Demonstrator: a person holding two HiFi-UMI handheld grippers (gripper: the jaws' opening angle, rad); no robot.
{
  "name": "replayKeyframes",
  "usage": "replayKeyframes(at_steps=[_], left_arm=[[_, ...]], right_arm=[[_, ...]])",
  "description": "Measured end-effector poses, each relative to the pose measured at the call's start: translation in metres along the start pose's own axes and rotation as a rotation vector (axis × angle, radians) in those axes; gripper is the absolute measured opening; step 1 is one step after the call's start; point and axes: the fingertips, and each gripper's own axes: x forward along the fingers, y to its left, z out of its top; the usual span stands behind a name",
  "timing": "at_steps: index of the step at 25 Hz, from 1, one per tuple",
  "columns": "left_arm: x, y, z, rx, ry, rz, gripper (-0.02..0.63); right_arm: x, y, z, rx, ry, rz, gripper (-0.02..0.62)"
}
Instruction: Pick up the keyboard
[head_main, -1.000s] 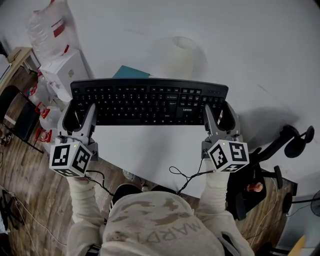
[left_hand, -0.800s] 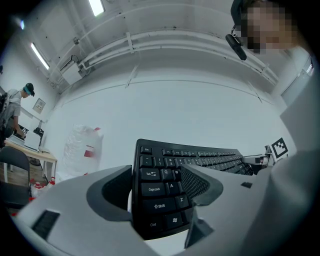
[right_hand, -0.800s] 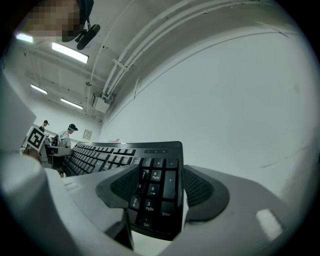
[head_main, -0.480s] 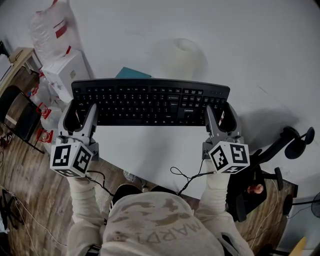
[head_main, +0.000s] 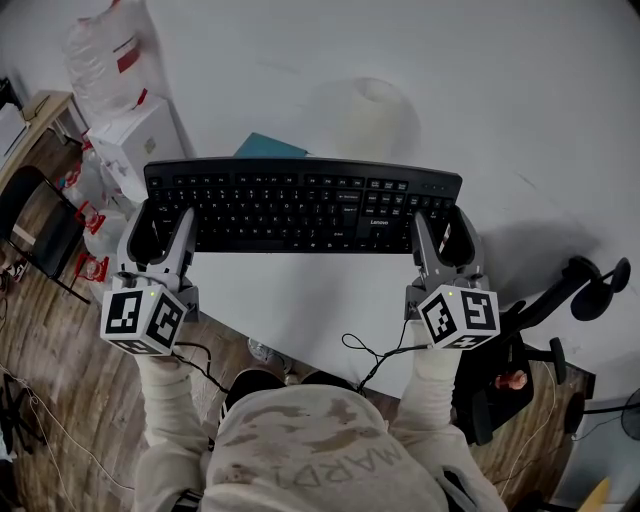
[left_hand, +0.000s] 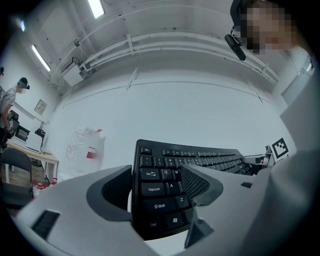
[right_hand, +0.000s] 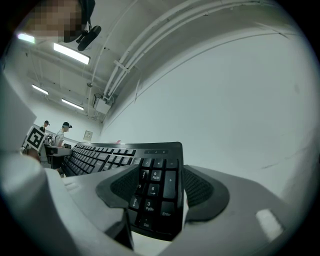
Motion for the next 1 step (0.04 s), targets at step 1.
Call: replayKeyframes(at_steps=[1], left_arm=[[-0.0006, 0.0010, -0.0001, -0.001, -0.001, 0.001, 0.311]], right_arm=[[0.0003, 0.0011, -0.0002, 0.000, -0.001, 0.001, 0.279]])
